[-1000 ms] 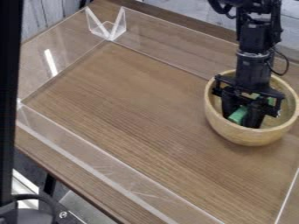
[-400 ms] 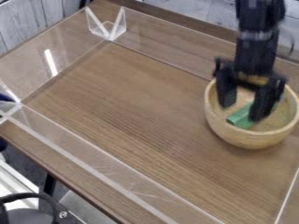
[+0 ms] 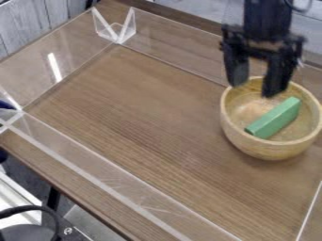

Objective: Put the green block in the brown bowl

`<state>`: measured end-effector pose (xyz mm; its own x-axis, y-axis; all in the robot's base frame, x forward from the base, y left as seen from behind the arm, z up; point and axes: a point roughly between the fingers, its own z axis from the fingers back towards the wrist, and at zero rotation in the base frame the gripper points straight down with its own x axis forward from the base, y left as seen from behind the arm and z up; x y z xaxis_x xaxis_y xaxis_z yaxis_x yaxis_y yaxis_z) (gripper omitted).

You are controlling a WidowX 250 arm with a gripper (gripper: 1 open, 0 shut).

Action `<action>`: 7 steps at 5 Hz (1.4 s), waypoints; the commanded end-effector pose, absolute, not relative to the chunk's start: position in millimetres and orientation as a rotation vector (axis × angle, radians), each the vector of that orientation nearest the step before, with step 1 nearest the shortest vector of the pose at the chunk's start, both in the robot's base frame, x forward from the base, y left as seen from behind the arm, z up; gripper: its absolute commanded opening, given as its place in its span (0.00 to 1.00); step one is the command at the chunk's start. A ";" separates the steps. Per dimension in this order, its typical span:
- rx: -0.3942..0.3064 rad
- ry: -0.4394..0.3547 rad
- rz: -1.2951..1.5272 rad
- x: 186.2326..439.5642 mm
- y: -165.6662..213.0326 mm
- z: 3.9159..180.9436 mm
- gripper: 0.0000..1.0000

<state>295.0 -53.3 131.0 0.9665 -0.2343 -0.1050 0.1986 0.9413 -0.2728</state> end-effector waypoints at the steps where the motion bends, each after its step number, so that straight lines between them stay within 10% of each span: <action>1: -0.262 0.023 -0.253 302.4 -39.3 177.4 1.00; 3: -0.230 0.039 -0.312 293.5 3.0 217.1 1.00; 4: -0.225 0.126 -0.392 289.8 -15.2 193.1 0.00; 5: -0.221 0.172 -0.425 288.4 -26.8 181.9 1.00; 6: -0.228 0.223 -0.488 285.3 -48.5 167.9 0.00; 7: -0.179 0.261 -0.517 288.8 -66.3 141.0 0.00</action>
<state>284.5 -65.2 124.5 0.8245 -0.5039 -0.2575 0.4446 0.8583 -0.2562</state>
